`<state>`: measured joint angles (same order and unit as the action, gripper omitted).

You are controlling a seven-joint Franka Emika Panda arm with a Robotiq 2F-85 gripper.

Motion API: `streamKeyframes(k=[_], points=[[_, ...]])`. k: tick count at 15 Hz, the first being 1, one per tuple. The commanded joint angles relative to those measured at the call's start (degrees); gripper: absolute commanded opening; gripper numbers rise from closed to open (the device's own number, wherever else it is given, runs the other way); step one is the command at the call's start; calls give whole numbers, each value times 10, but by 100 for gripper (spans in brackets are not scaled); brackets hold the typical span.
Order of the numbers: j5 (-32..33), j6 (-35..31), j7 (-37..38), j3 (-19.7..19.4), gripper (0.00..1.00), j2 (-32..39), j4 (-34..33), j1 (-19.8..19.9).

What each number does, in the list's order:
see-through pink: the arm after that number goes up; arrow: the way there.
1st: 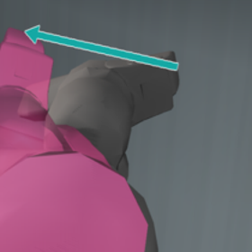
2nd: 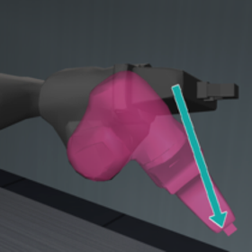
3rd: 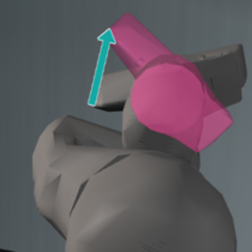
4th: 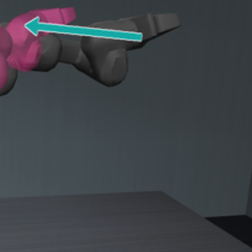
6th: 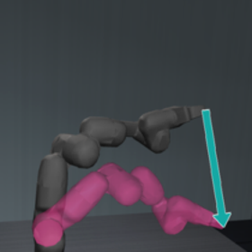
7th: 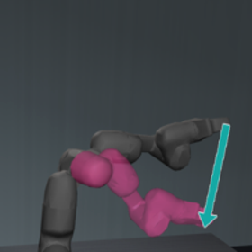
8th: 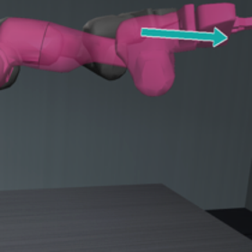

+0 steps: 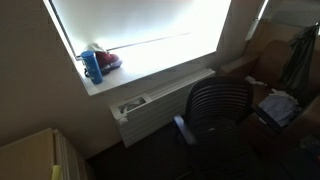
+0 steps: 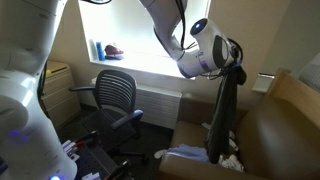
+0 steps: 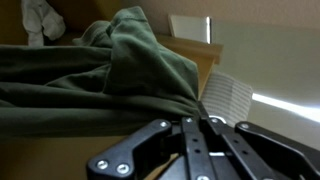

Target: Remove the dark grey clothing from the sofa and place it on the backrest of the black chair, return the clothing to the sofa

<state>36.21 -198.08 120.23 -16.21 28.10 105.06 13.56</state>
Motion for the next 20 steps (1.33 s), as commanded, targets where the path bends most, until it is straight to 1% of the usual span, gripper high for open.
streamKeyframes(k=[1,3,5,8,11,13,14,15,16,17,19,20], points=[[70,1,-31,110,1,5,12,48],[118,2,-52,171,1,3,23,76],[172,2,-72,237,1,-7,35,115],[264,2,-90,362,1,-26,56,202],[331,2,-102,461,1,-74,113,255],[365,2,-116,535,1,-89,133,296],[381,2,-132,578,1,-79,134,321],[399,2,-158,607,1,-53,120,338],[373,4,-118,555,1,-61,107,290],[374,5,-121,570,5,-61,110,295],[373,5,-121,564,5,-60,109,292],[373,5,-121,560,1,-60,109,292]])
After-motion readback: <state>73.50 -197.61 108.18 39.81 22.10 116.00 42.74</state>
